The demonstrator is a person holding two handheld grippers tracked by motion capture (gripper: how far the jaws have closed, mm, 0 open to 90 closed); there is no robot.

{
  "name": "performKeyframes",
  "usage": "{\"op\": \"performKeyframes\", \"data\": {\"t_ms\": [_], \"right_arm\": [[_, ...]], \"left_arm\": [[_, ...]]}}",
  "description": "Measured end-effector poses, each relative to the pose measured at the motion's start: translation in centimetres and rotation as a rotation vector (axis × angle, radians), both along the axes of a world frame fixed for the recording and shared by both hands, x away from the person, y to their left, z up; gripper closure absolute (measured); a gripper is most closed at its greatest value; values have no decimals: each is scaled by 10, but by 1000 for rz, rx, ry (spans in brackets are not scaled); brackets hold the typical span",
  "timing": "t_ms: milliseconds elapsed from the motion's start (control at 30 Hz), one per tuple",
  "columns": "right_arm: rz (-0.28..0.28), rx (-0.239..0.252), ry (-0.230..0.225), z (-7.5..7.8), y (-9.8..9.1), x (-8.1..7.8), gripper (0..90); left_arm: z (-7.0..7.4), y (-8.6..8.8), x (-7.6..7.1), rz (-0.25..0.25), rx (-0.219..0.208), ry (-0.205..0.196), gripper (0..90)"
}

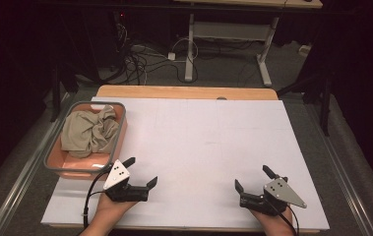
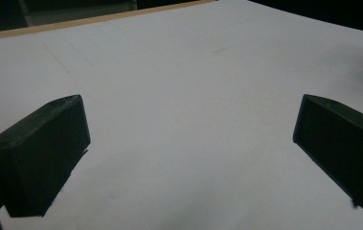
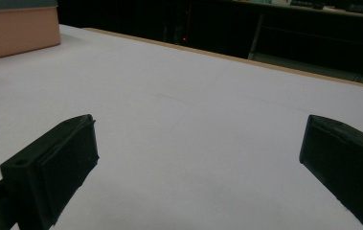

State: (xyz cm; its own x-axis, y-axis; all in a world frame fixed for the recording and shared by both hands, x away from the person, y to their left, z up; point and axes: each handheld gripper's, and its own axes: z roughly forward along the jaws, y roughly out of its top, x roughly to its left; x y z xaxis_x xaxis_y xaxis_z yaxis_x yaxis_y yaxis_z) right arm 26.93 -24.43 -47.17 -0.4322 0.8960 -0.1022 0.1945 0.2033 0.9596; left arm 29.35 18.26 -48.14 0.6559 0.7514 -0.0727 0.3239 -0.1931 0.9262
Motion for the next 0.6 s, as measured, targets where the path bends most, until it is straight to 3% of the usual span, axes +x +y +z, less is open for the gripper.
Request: {"op": "performKeyframes", "data": {"t_ms": [333,600], "right_arm": [[-6,18,3,-2,-3,1,3],[-4,19,8,-2,-2,0,4]], "left_arm": [[2,4,2,4,-17,21,0],[3,3,1,-9,-3,22,0]]}}
